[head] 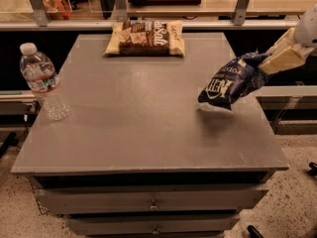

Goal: Move blue chip bag near water bottle

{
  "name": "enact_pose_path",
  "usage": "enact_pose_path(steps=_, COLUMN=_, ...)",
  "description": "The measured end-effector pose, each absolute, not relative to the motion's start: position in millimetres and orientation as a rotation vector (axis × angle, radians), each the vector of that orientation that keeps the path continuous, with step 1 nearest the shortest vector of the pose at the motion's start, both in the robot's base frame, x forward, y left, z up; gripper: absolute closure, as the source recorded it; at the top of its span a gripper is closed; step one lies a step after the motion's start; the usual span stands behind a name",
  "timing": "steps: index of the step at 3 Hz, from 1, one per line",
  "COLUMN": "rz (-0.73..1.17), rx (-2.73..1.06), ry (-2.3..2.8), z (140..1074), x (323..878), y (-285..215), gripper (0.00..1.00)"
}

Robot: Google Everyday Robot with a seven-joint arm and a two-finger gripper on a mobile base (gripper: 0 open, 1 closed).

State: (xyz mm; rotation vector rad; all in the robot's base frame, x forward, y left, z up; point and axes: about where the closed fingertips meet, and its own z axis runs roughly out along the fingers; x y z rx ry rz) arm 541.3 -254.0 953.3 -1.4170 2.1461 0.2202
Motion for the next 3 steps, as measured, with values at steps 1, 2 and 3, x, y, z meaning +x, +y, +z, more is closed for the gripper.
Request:
enact_pose_path(steps=1, rz=0.262, rx=-1.424, ry=2.11, z=944.9, x=538.0, y=-232.3, gripper=1.0)
enact_pose_path(steps=2, rz=0.384, rx=-1.426, ry=2.015, z=925.2, x=535.7, y=-163.3, gripper=1.0)
enact_pose_path(steps=3, rz=0.479, rx=-1.409, ry=1.921, z=919.4, x=542.5, y=-98.2, gripper=1.0)
